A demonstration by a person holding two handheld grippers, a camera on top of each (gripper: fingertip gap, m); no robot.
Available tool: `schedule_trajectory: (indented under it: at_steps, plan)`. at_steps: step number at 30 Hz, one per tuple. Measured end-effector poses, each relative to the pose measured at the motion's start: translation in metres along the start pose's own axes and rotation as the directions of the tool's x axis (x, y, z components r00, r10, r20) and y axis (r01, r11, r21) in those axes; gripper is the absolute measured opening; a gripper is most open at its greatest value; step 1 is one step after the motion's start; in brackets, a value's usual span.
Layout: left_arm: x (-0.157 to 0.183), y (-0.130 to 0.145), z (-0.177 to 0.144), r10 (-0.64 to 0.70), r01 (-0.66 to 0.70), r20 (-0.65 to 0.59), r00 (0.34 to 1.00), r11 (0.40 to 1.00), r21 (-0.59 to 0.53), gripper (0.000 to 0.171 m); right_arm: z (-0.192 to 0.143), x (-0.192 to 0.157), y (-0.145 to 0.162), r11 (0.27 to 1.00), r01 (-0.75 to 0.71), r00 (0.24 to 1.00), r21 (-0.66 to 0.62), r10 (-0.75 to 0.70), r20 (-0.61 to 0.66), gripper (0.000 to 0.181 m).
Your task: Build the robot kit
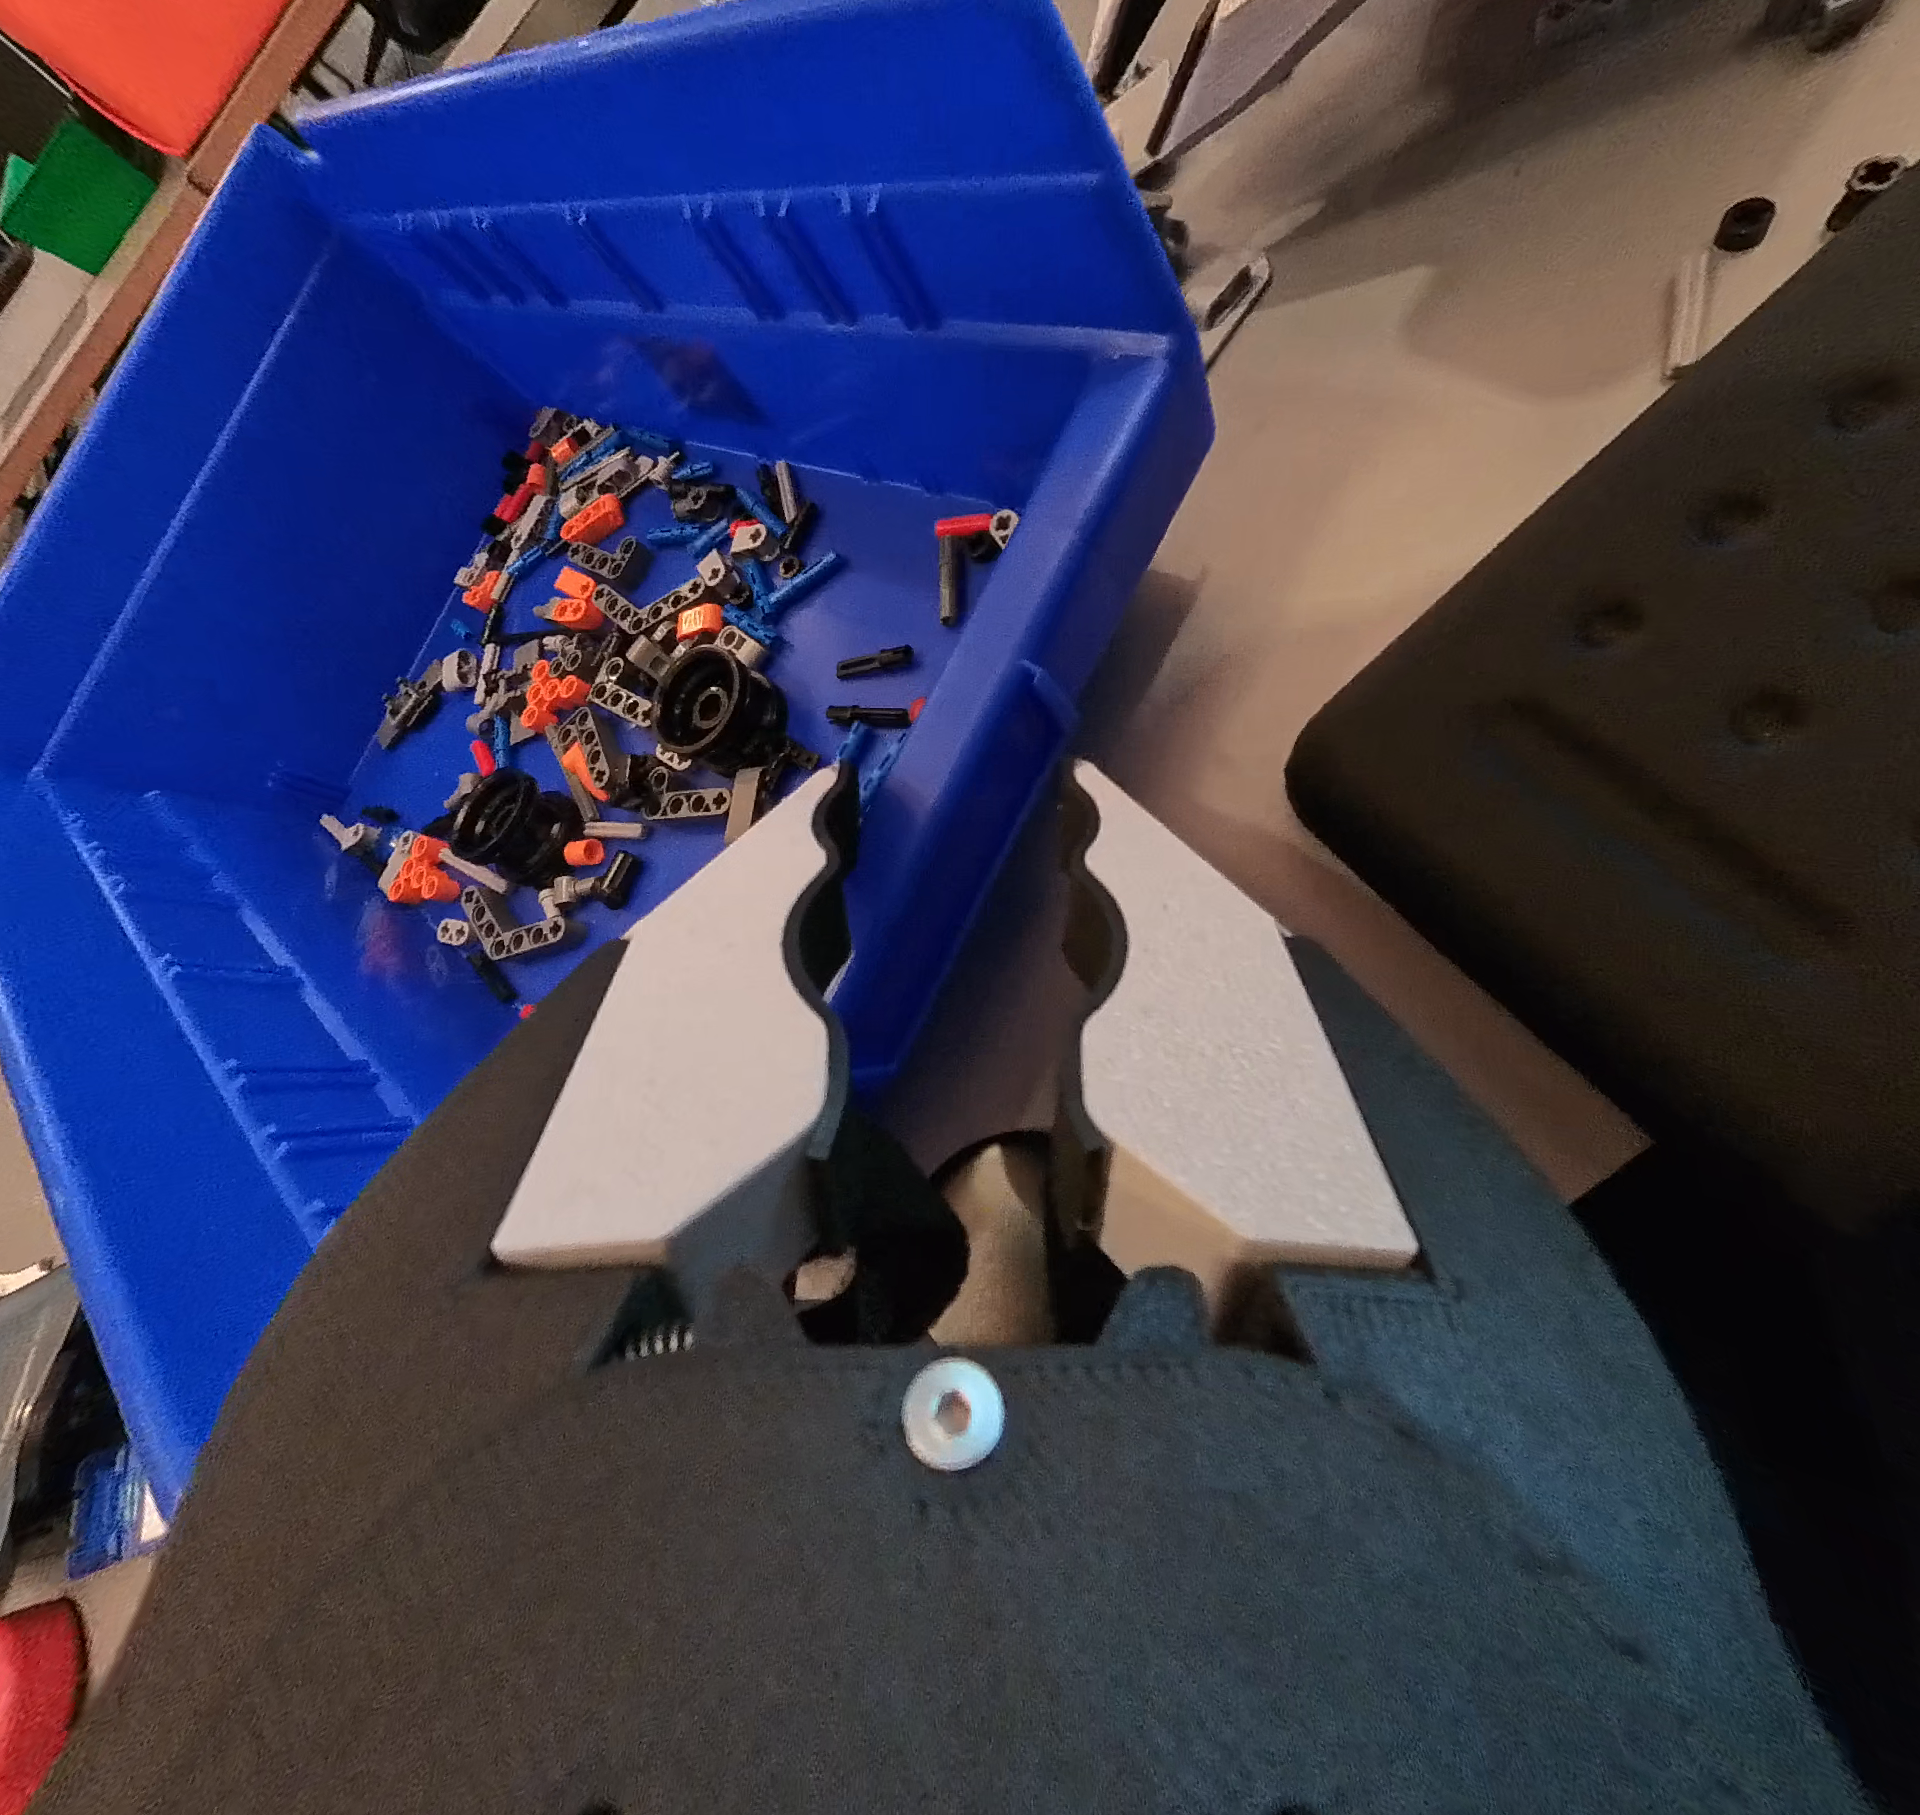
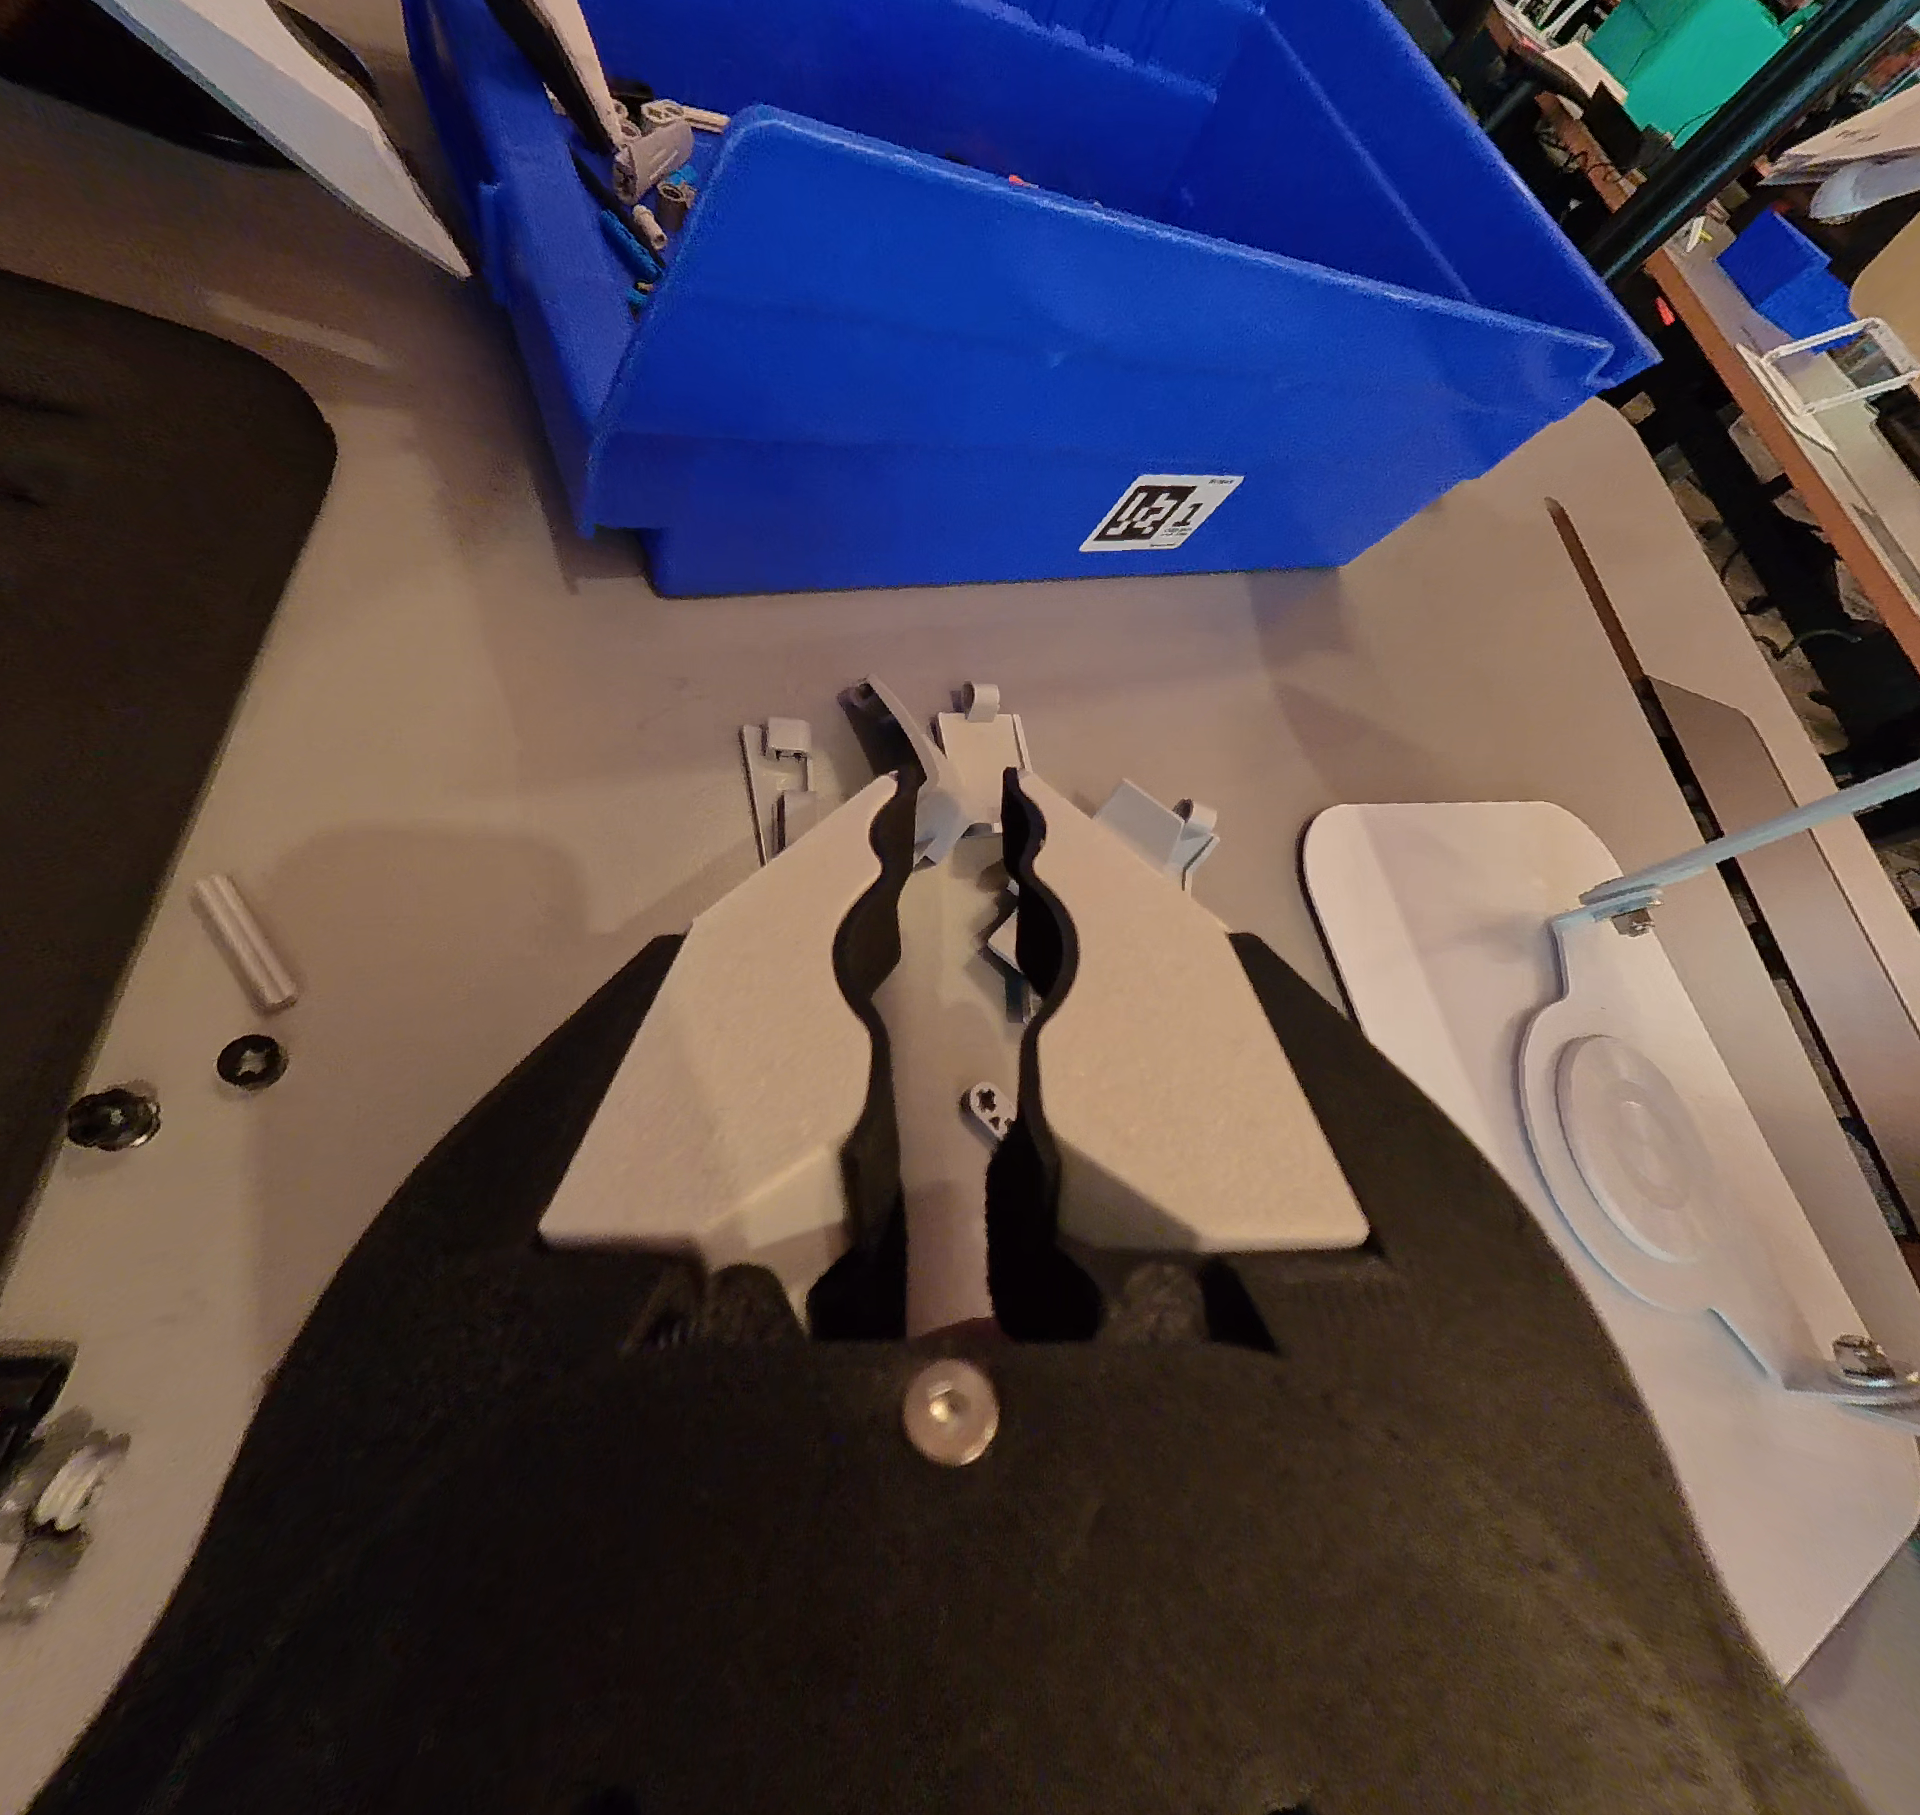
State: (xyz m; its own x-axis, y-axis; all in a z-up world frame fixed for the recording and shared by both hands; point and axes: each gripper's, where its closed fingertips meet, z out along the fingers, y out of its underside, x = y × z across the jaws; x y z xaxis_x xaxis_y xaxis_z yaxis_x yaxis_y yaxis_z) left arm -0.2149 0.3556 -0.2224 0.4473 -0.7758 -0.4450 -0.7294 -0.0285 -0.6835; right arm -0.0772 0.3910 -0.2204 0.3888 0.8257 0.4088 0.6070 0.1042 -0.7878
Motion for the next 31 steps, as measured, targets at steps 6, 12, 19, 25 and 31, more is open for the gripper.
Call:
schedule_trajectory:
  at_steps: [6,12,19,25,31]
  plan:
    - [0.008,-0.001,-0.006,0.027,-0.025,-0.047,0.999,0.999,0.029,0.037,0.000,0.000,0.000,1.000,0.003,1.000,-0.001,-0.003,-0.001,0.013]
    - [0.013,-0.001,-0.011,0.028,-0.024,-0.087,0.996,0.998,0.053,0.037,0.001,-0.001,0.002,1.000,0.026,1.000,-0.007,-0.026,-0.003,0.013]
    - [0.011,-0.008,-0.016,-0.001,0.012,-0.111,0.994,0.995,0.096,0.039,-0.001,0.000,0.000,0.999,0.035,0.999,-0.003,-0.035,-0.010,0.013]
    - [0.000,-0.029,-0.029,-0.041,0.062,-0.111,0.993,0.979,0.196,0.035,-0.001,0.000,0.000,0.999,0.045,0.999,-0.003,-0.045,-0.013,0.013]
    - [-0.007,-0.025,-0.014,-0.038,0.049,-0.071,0.997,0.986,0.160,0.032,-0.001,-0.001,0.000,0.999,0.053,0.999,-0.007,-0.053,-0.010,0.013]
